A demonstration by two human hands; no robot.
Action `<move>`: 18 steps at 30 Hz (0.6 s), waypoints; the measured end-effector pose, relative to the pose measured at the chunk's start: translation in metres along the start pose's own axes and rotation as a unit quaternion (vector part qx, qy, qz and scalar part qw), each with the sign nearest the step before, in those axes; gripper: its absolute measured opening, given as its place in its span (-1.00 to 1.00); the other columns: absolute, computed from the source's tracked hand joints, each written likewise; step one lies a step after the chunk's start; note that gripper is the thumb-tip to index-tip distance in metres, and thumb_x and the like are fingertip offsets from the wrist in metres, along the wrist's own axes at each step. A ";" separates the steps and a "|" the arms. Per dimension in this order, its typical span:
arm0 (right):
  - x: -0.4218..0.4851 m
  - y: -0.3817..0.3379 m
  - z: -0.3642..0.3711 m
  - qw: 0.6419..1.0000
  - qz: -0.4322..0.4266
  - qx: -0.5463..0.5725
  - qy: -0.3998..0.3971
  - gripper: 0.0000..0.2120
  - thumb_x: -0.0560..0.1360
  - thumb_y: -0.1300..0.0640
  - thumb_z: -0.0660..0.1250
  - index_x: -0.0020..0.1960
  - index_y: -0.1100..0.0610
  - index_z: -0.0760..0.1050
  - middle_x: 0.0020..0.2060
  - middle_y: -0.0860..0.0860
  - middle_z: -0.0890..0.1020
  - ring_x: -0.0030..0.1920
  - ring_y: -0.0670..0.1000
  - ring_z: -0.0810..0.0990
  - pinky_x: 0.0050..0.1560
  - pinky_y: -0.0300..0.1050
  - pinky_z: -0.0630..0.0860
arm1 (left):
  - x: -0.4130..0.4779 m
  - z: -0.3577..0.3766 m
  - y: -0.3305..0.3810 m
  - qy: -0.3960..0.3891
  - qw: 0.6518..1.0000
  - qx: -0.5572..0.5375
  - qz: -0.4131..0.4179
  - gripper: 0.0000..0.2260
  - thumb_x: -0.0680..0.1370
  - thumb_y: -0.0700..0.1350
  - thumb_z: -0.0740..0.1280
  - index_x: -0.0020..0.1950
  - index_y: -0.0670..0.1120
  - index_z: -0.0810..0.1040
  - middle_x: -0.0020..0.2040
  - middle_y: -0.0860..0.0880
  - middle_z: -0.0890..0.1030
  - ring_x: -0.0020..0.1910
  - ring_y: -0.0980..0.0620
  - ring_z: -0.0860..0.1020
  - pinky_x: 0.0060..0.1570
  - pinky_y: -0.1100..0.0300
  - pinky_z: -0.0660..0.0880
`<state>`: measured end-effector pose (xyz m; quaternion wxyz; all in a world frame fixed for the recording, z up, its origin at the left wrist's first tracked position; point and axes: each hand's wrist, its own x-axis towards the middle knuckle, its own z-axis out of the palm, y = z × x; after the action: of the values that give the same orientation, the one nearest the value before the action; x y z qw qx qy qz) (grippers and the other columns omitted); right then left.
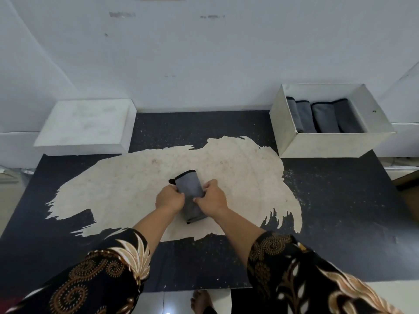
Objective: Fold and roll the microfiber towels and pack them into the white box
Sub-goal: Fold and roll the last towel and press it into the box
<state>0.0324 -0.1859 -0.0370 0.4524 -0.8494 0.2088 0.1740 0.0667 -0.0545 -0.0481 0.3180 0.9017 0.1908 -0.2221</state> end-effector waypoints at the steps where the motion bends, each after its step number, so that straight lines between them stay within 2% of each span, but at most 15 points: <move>1: 0.000 -0.008 -0.002 0.998 0.046 0.038 -0.023 -0.50 0.46 0.15 0.45 0.30 0.14 0.29 0.15 0.11 0.52 0.14 0.13 0.55 -0.02 -0.06 0.53 | -0.003 -0.001 -0.002 -0.014 1.000 -0.013 -0.002 -0.92 0.54 -0.21 0.27 -0.11 -0.13 0.56 -0.15 -0.10 0.61 -0.12 -0.11 0.57 -0.29 0.15 0.42; 3: 0.000 -0.019 -0.003 0.988 0.102 0.102 -0.061 -0.45 0.45 0.19 0.46 0.36 0.24 0.33 0.23 0.14 0.53 0.16 0.15 0.56 -0.01 -0.07 0.54 | -0.007 -0.004 -0.005 -0.039 0.997 -0.059 -0.012 -0.92 0.54 -0.20 0.28 -0.04 -0.12 0.57 -0.05 -0.13 0.63 -0.06 -0.13 0.59 -0.13 0.07 0.55; 5: -0.001 -0.024 -0.005 0.975 0.118 0.168 -0.082 -0.60 0.44 0.23 0.46 0.24 0.29 0.50 0.14 0.18 0.62 0.06 0.15 0.61 0.04 -0.01 0.60 | -0.011 -0.008 -0.003 -0.068 0.991 -0.116 -0.021 -0.87 0.58 -0.12 0.29 0.01 -0.12 0.59 0.03 -0.17 0.64 -0.02 -0.16 0.60 0.04 -0.05 0.59; 7: -0.008 -0.028 -0.009 0.960 0.127 0.232 -0.088 -0.68 0.45 0.26 0.44 0.19 0.26 0.54 0.08 0.18 0.64 0.02 0.14 0.62 0.01 0.00 0.59 | -0.019 -0.012 0.005 -0.092 0.984 -0.154 -0.010 -0.75 0.63 0.04 0.22 0.06 -0.11 0.58 0.05 -0.15 0.62 0.02 -0.15 0.59 0.13 -0.09 0.56; 9: -0.017 -0.030 -0.019 0.941 0.124 0.300 -0.094 -0.70 0.47 0.30 0.40 0.20 0.21 0.50 0.06 0.15 0.63 0.03 0.12 0.61 0.01 0.02 0.59 | -0.028 -0.015 0.021 -0.107 0.982 -0.156 0.025 -0.64 0.64 0.16 0.13 0.08 -0.09 0.56 0.02 -0.10 0.61 0.02 -0.12 0.58 0.12 -0.08 0.55; 12: -0.028 -0.033 -0.044 0.923 0.097 0.363 -0.086 -0.67 0.48 0.35 0.35 0.22 0.20 0.45 0.07 0.15 0.61 0.05 0.12 0.61 -0.06 -0.01 0.61 | -0.041 -0.018 0.050 -0.103 0.980 -0.148 0.081 -0.57 0.63 0.23 0.07 0.10 -0.09 0.51 0.00 -0.10 0.60 -0.01 -0.10 0.59 0.06 -0.06 0.57; 15: -0.037 -0.034 -0.081 0.912 0.059 0.401 -0.061 -0.63 0.46 0.37 0.35 0.25 0.23 0.45 0.10 0.17 0.62 0.05 0.14 0.63 -0.16 -0.06 0.60 | -0.054 -0.018 0.087 -0.062 0.979 -0.102 0.167 -0.57 0.65 0.18 0.07 0.06 -0.15 0.52 -0.01 -0.13 0.61 -0.04 -0.12 0.58 -0.03 -0.01 0.55; 18: -0.042 -0.035 -0.122 0.894 0.025 0.448 -0.024 -0.64 0.45 0.38 0.35 0.24 0.24 0.47 0.08 0.18 0.64 0.07 0.17 0.63 -0.07 0.00 0.60 | -0.070 -0.017 0.128 0.004 0.963 -0.041 0.268 -0.64 0.65 0.11 0.10 -0.04 -0.14 0.50 -0.06 -0.13 0.60 -0.08 -0.14 0.56 -0.15 0.02 0.47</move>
<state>0.0277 -0.2628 0.0719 0.7852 -0.5470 0.2744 0.0941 0.0758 -0.1507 0.0628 0.4020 0.9069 -0.0472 -0.1168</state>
